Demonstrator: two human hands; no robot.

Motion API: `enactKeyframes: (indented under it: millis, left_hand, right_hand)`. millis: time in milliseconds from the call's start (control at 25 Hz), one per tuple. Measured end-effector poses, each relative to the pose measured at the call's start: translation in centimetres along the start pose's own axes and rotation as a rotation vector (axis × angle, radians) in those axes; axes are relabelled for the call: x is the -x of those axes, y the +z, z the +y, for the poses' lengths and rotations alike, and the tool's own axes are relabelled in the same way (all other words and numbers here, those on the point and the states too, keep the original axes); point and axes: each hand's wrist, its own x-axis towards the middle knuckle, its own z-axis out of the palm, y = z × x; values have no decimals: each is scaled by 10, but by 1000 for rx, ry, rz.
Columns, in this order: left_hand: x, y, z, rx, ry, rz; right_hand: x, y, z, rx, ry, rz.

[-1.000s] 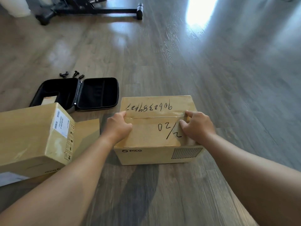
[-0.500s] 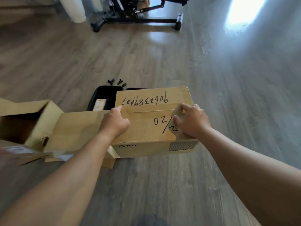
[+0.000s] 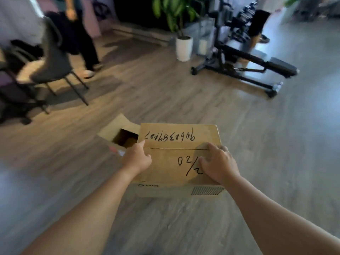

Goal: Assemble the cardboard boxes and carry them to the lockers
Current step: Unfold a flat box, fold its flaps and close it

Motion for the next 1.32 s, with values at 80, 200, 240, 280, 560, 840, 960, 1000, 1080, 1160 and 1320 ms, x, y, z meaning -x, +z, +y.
enactKeyframes:
  millis: [80,200,240,280,560,840,960,1000,1080,1160,1320]
  left_hand:
    - [32,-61,-14,29,-79,47]
    - [79,-138,-44,88,-161,98]
    - [92,-159,-54,103,-171,120]
    - [109,-183,-67,113,-193,144]
    - [222,-314,-197,145,-290,290]
    - [300,-422,-335,27,-516,431]
    - [303,-456,-383,-3,-596,483]
    - [300,-468,-401,-4,-623,495]
    - [288,-493,-433,-8,-664,520]
    - [269,-520,-468,7,-704,575]
    - [234,-585,-515,29,-757,649]
  right_hand:
    - [19,-21,-59,4,-81,-39]
    - [46,-39,-141,15,-217,-79]
    - [54,-40,-163,24,-247,-94]
    - [65,-39,-188,40,-278,-115]
    - [158,8,-363,65,-461,-247]
    - [232,93,-526,47,-665,-369]
    - [234,130,-588,56,-742,-399]
    - [230,145,-610,61,-769,-409]
    - [219,173,-658,65,-842,-425]
    - [202,201,-711,46,-893,-449]
    - [172,245,-816,43,-954,-478]
